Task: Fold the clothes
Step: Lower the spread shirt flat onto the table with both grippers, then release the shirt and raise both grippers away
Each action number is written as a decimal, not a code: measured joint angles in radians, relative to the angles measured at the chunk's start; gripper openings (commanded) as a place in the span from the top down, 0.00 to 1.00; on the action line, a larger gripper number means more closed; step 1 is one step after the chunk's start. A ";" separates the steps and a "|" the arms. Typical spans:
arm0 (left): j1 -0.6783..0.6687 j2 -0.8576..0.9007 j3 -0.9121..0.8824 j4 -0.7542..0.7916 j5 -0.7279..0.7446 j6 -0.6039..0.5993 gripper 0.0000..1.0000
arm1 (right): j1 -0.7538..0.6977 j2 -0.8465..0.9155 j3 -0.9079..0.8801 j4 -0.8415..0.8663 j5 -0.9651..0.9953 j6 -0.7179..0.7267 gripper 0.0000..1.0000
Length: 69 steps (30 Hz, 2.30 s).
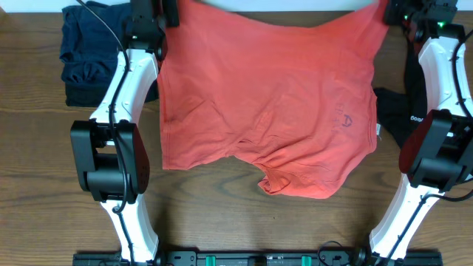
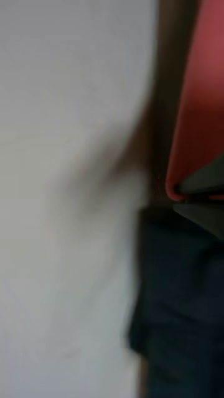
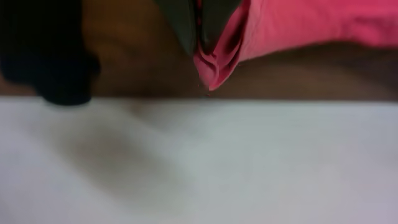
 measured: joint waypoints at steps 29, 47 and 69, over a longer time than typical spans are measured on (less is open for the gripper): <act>0.124 -0.090 0.001 -0.615 0.007 0.000 0.94 | -0.097 -0.137 0.048 -0.631 -0.004 -0.064 0.99; 0.078 -0.090 -0.033 -0.774 0.014 0.000 0.94 | -0.078 -0.082 -0.032 -0.717 -0.001 -0.079 0.99; 0.039 -0.077 -0.033 -0.868 0.029 0.000 0.73 | 0.015 -0.076 -0.111 -0.769 0.022 -0.090 0.99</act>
